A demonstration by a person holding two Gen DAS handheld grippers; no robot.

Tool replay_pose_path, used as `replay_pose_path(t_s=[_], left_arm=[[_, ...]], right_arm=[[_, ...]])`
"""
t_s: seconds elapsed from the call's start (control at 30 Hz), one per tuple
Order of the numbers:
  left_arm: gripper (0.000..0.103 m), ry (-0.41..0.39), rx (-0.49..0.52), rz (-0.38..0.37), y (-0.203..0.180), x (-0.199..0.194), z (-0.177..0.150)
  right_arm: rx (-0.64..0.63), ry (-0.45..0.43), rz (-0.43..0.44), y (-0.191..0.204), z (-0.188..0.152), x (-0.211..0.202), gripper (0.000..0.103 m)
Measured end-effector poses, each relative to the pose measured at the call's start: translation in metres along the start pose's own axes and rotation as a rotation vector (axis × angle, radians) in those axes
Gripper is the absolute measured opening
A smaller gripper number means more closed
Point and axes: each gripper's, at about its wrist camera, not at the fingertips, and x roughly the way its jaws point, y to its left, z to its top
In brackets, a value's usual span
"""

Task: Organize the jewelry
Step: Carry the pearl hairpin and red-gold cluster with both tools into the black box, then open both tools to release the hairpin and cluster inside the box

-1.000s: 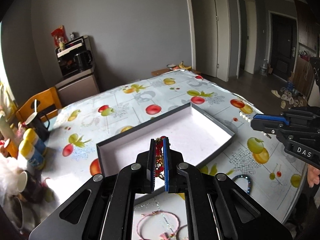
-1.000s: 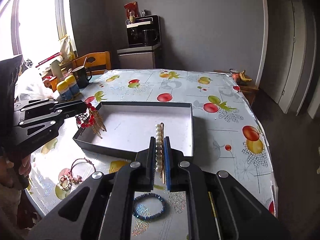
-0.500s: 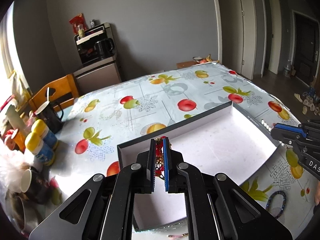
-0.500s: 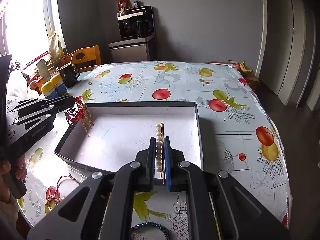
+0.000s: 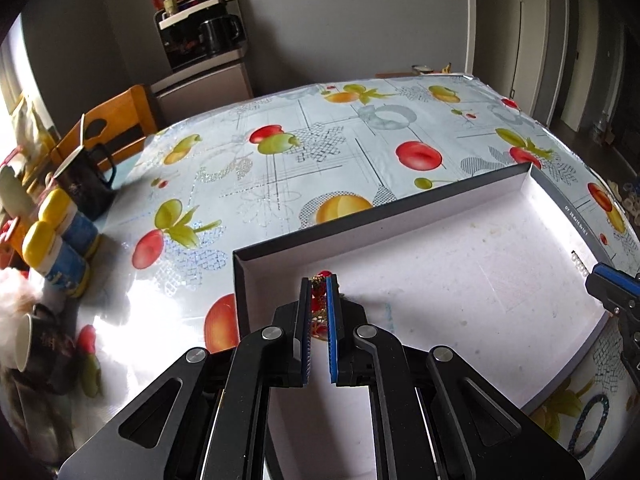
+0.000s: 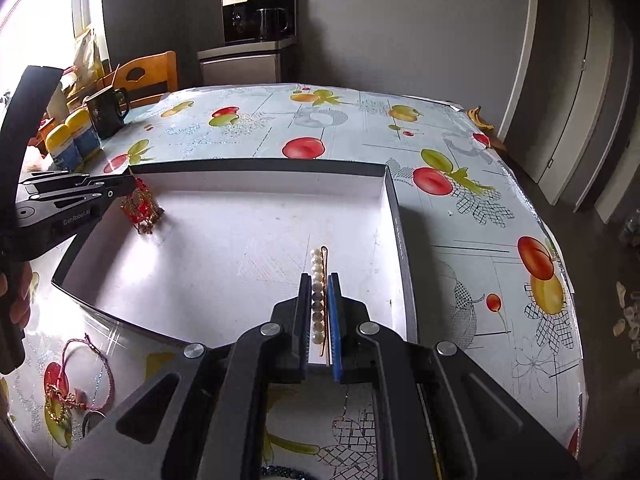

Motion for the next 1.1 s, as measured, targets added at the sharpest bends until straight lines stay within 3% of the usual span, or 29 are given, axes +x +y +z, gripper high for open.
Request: replay_pose_path(t_s=[0.37, 0.67, 0.73, 0.8, 0.9, 0.93, 1.0, 1.1], left_arm=[[0.007, 0.035, 0.022, 0.008, -0.003, 0.011, -0.003], [0.008, 0.035, 0.01, -0.026, -0.005, 0.01, -0.005], [0.016, 0.026, 0.005, -0.037, -0.004, 0.007, -0.005], [0.04, 0.004, -0.001, -0.044, -0.004, 0.001, -0.005], [0.044, -0.024, -0.006, -0.071, -0.003, -0.01, -0.006], [0.046, -0.032, -0.012, -0.08, -0.003, -0.015, -0.007], [0.061, -0.06, -0.029, -0.106, 0.0, -0.027, -0.01], [0.077, -0.11, -0.034, -0.122, 0.002, -0.048, -0.016]], right_arm=[[0.006, 0.053, -0.018, -0.002, -0.006, 0.016, 0.005], [0.016, 0.042, 0.0, -0.004, -0.006, 0.015, 0.005], [0.02, 0.036, 0.007, -0.005, -0.007, 0.012, 0.005], [0.025, 0.022, 0.018, -0.006, -0.007, 0.007, 0.006], [0.029, -0.003, 0.04, -0.007, -0.009, -0.004, 0.009], [0.029, -0.012, 0.044, -0.007, -0.009, -0.009, 0.012], [0.03, -0.034, 0.054, -0.009, -0.012, -0.02, 0.033], [0.056, -0.07, 0.079, -0.016, -0.015, -0.038, 0.046]])
